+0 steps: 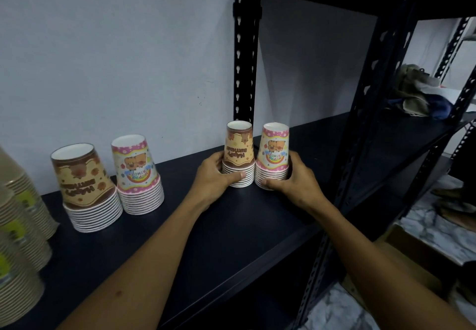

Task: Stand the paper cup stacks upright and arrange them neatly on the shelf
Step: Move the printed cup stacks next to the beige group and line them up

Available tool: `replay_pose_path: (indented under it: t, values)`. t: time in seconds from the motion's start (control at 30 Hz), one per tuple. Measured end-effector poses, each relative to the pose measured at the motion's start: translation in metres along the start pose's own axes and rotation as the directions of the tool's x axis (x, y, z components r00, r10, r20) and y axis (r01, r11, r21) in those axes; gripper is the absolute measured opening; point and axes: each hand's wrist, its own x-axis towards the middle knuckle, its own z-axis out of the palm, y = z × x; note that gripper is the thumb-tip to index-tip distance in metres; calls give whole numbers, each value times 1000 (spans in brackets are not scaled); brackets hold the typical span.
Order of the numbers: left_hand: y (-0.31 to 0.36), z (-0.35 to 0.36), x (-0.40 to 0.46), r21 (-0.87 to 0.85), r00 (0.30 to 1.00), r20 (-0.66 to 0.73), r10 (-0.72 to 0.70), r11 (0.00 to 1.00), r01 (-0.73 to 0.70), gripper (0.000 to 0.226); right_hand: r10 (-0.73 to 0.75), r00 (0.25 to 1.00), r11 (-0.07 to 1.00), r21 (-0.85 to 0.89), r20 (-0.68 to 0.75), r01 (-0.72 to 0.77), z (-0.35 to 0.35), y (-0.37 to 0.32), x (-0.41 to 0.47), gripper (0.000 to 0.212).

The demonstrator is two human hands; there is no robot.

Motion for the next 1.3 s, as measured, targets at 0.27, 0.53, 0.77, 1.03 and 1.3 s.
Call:
replay_pose_path:
  t: [0.27,0.53,0.77,1.03,1.3]
  values:
    - [0,0,-10,102,999,-45,13,995,-9,70,-8,1000,1000,-5,5,8,-2,-4,-8,80]
    - [9,-8,-38,134,995,-99,5,991,9,71,-32,997,999,-35,71,35,-1,-14,-20,82]
    - [22,-24,-77,241,988,-153,-9,970,45,72,-81,987,995,-47,139,89,6,-24,-35,82]
    - [36,-64,-131,228,943,-325,-68,962,148,70,-123,950,992,35,288,118,36,-54,-54,82]
    - [31,-105,-178,248,880,-471,-54,950,192,71,-203,896,978,125,395,167,84,-89,-63,83]
